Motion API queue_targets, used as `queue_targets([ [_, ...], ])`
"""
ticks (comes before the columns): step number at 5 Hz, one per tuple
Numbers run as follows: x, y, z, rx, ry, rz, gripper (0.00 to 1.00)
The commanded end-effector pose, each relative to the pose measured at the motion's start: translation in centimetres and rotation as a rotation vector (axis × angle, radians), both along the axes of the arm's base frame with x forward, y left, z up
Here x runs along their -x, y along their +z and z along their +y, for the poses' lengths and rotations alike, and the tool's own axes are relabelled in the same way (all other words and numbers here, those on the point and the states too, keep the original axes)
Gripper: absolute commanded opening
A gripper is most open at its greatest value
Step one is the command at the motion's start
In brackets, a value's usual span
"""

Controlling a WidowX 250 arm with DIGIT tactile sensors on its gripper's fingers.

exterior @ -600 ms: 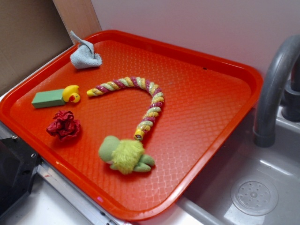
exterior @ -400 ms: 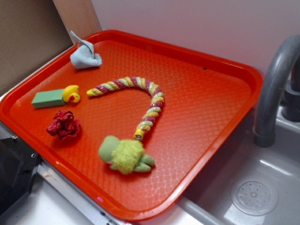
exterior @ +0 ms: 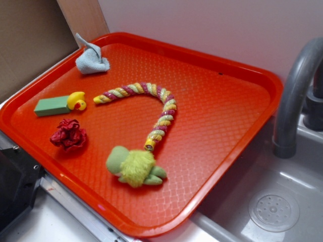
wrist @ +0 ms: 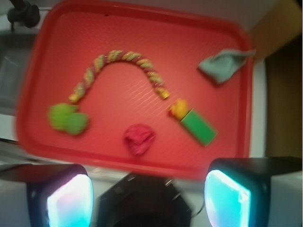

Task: Grab the green block.

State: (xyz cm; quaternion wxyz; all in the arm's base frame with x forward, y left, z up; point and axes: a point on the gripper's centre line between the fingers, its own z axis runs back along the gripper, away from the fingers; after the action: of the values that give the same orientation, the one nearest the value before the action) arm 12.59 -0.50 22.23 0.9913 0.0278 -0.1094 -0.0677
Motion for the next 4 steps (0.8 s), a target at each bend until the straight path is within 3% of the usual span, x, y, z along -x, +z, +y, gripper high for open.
queue_targets([
  [1,-2.8,-3.2,3.7,-0.108,-0.323,-0.146,1.0],
  [2,-4.1,-5.6,6.6,-0.138,-0.491,-0.117,1.0],
  [3,-5.2,-8.5,8.3,-0.145,-0.524,-0.086,1.0],
  [4,-6.0,-10.8,8.8,-0.15,-0.582,-0.051,1.0],
])
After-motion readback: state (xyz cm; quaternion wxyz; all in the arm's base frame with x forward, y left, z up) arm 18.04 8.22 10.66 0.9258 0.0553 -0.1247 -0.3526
